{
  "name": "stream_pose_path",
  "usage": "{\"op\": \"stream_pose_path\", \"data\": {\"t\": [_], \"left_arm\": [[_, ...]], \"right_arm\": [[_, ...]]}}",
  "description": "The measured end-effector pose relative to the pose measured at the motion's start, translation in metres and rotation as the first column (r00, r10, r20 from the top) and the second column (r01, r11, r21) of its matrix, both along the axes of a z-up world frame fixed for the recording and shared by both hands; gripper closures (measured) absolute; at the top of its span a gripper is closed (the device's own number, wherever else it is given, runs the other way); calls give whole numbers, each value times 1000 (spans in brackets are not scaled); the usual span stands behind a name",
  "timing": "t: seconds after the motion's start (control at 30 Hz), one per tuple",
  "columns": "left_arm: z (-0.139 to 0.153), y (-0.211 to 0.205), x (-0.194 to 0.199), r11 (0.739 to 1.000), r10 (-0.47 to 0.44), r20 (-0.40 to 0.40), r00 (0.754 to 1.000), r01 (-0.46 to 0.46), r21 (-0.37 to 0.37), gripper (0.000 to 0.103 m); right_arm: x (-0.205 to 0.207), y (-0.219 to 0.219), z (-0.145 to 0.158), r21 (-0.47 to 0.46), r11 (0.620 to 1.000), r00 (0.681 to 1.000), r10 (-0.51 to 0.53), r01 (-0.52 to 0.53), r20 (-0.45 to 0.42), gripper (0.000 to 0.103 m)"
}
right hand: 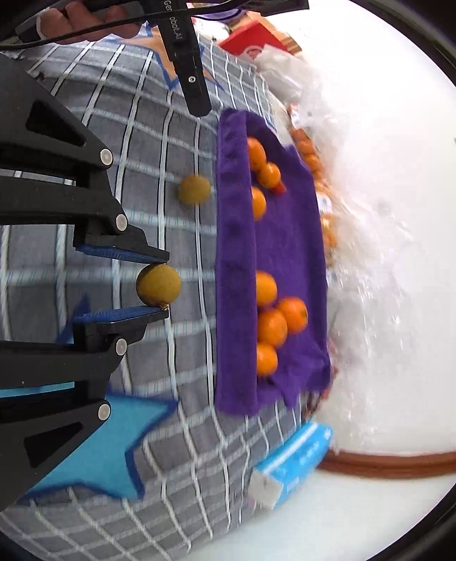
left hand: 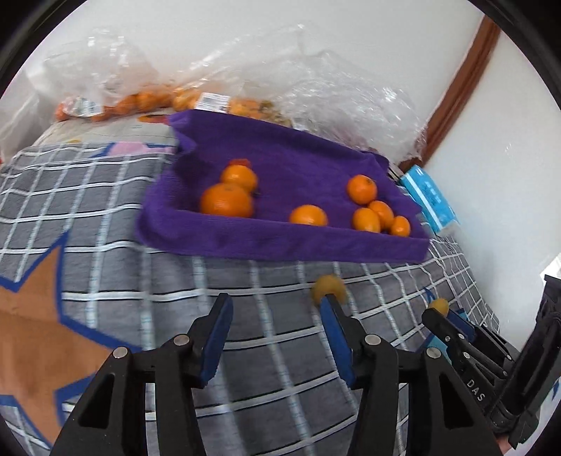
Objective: Organize fruits
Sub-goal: 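Close the left tool on the other yellow-green fruit while the right tool holds its fruit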
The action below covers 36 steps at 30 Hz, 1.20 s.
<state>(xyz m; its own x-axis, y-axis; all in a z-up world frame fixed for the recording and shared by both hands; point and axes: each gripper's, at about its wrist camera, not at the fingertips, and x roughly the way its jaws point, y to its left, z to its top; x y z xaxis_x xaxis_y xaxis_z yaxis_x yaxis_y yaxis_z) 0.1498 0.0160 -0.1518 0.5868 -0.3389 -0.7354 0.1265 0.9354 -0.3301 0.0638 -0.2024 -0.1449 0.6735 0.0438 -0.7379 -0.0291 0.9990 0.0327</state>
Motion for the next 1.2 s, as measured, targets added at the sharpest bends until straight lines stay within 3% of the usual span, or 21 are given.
{"op": "stream_pose_path", "data": {"t": [0.23, 0.33, 0.4, 0.5, 0.8, 1.2], "left_arm": [[-10, -44, 12, 999, -39, -12, 999, 40, 33, 56], [-12, -55, 17, 998, -43, -20, 999, 44, 44, 64], [-16, -62, 21, 996, -25, -17, 1000, 26, 82, 77], [-15, -66, 20, 994, -23, -8, 1000, 24, 109, 77], [20, -45, -7, 995, 5, 14, 1000, -7, 97, 77], [46, -3, -45, 994, 87, 16, 996, -88, 70, 77]], "right_arm": [[-11, -30, 8, 21, 998, 998, -57, 56, 29, 79], [-16, -37, 6, 46, 997, 998, -64, 63, 25, 79], [-18, -38, 3, 57, 996, 997, -66, 65, 24, 79], [-16, -38, 0, 75, 995, 998, -70, 69, 9, 79], [-26, -28, 20, 99, 994, 998, -54, 51, 32, 79], [-35, -6, 48, 60, 996, 997, -69, 67, 36, 79]]}}
